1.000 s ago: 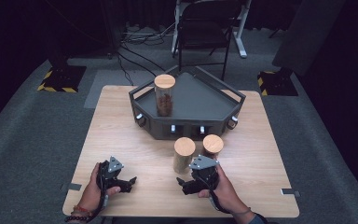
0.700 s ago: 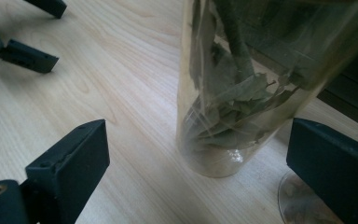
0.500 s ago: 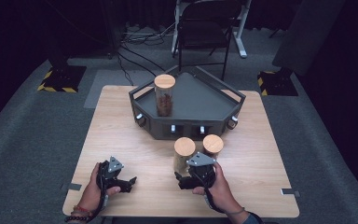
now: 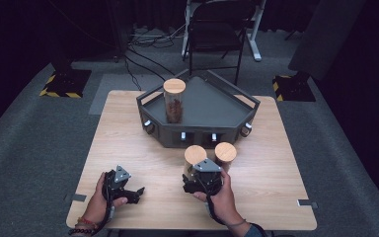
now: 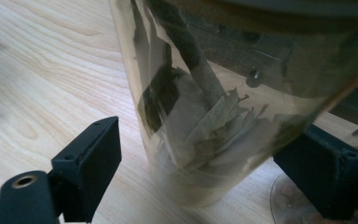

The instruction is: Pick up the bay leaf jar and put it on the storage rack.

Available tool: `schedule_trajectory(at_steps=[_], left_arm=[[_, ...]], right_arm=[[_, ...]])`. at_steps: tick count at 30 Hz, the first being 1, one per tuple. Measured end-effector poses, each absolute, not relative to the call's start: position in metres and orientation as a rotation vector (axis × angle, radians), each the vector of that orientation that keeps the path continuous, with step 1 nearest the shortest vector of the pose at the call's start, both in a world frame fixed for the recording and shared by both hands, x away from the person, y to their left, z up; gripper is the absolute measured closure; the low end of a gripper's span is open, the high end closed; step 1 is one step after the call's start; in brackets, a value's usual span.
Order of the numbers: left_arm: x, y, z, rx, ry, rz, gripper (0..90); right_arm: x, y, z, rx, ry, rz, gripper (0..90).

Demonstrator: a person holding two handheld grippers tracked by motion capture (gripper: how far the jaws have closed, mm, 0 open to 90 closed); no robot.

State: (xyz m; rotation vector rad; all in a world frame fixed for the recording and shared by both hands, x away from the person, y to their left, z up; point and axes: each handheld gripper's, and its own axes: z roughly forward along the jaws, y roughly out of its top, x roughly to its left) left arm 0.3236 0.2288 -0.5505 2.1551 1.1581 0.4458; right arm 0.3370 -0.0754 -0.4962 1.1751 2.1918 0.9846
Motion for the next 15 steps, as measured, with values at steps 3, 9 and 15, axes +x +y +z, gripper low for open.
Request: schedule_trajectory(at_steps=[3,9,15], left_arm=[[0.3235,0.2289,-0.5504,2.155,1.159,0.446,0.6],[0.3235,0.2289,-0.5505,2.155,1.160,0.446,0.6],[0.3235,0.2289,-0.5505,2.154,1.160,0.446,0.6]], right_arm=[[0.3382,-0.0729,-0.4977,1.194,2.163,0.945,20.3],[0.3395,-0.0702,-0.4974,1.211,2.143,0.943,23.5],[0.3408,-0.0723,-0.4973,1.221,2.143,0.968,24.1]])
